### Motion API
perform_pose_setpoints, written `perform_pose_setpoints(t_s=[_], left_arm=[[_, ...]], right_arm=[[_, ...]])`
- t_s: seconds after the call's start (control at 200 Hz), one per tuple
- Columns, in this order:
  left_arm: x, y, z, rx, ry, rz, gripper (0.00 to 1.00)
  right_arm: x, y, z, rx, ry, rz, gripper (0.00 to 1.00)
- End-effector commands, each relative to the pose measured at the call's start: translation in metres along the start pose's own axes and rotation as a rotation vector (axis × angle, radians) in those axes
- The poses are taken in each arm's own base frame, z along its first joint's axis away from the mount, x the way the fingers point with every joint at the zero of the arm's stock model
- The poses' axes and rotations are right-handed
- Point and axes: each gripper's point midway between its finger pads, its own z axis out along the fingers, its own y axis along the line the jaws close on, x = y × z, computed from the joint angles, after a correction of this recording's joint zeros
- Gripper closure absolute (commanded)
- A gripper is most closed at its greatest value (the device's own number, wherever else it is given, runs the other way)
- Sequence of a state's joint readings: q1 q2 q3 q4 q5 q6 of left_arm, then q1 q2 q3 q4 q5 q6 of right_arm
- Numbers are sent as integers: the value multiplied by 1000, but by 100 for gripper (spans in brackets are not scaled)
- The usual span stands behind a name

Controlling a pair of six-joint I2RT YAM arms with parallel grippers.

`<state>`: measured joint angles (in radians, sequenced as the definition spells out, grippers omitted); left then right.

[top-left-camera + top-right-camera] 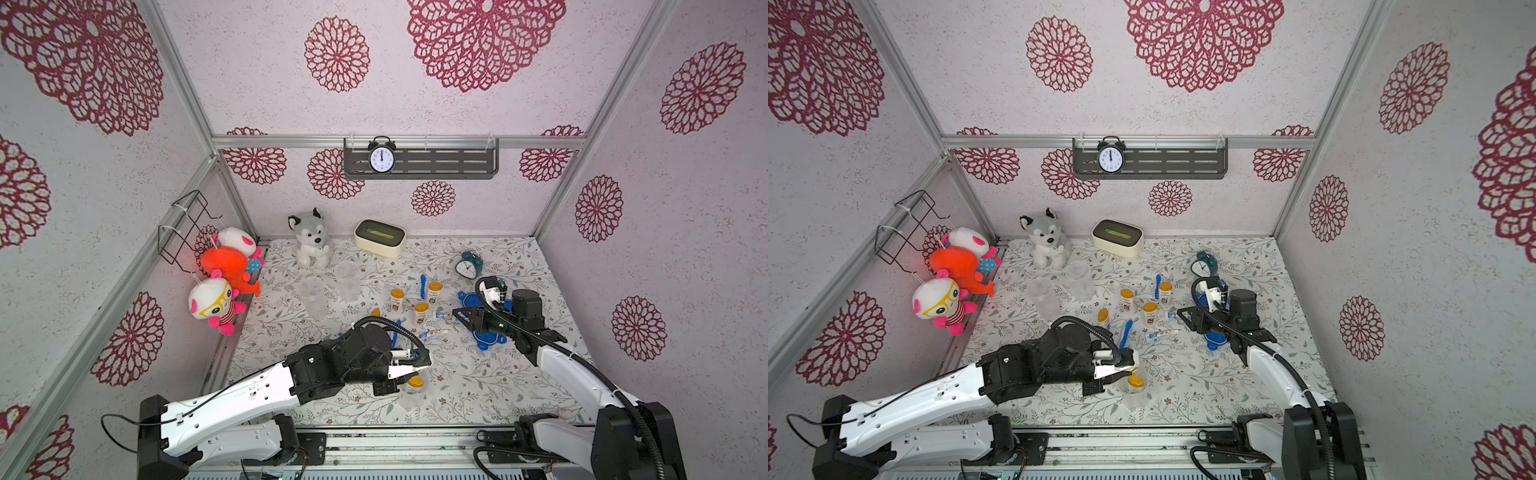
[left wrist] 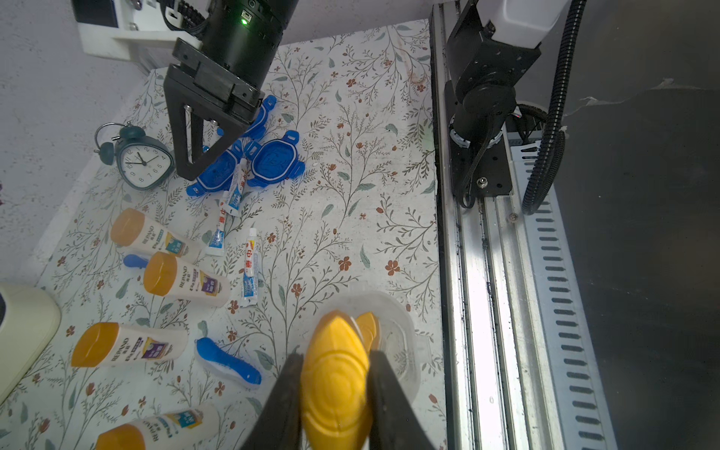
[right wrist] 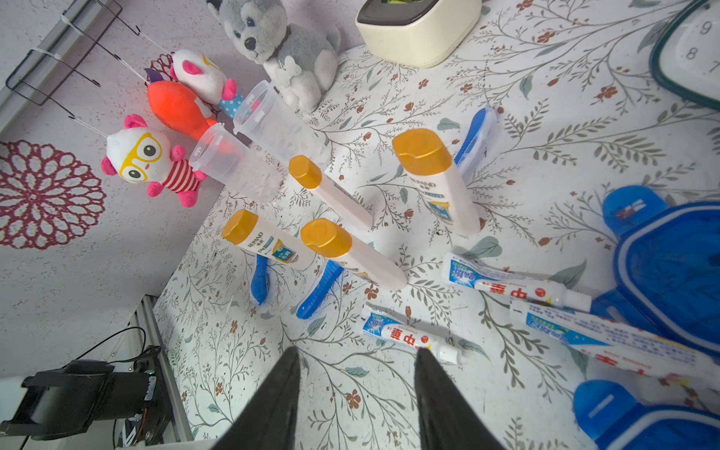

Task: Pack away toiletry kits
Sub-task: Place the toiletry item into the container.

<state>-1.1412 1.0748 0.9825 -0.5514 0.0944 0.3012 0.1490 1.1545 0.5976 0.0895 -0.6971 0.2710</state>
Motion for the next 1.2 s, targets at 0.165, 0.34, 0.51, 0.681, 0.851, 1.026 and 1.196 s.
perform_pose_setpoints(t_s=[0.165, 0.34, 0.51, 0.681, 0.851, 1.026, 1.196], left_arm=[[-20, -6, -12, 32, -73, 8, 84], [-22, -13, -18, 74, -79, -37, 85], [-22, -18, -16, 110, -69, -65, 86], [-20, -20, -14, 127, -43, -81, 86], [-18, -23, -9, 158, -20, -106, 87], [-14, -23, -1, 171, -12, -124, 87], [-6, -21, 11, 173, 29, -135, 87]], right_arm=[[-8, 5, 0, -33, -18, -35, 51], [-7, 3, 2, -31, -12, -26, 51], [-6, 1, 2, -20, -7, -18, 51], [-5, 1, 2, -18, -7, -16, 51], [-5, 1, 1, -15, -7, -14, 51], [-5, 1, 0, -12, -6, -15, 51], [-5, 1, -1, -8, -9, -17, 51]])
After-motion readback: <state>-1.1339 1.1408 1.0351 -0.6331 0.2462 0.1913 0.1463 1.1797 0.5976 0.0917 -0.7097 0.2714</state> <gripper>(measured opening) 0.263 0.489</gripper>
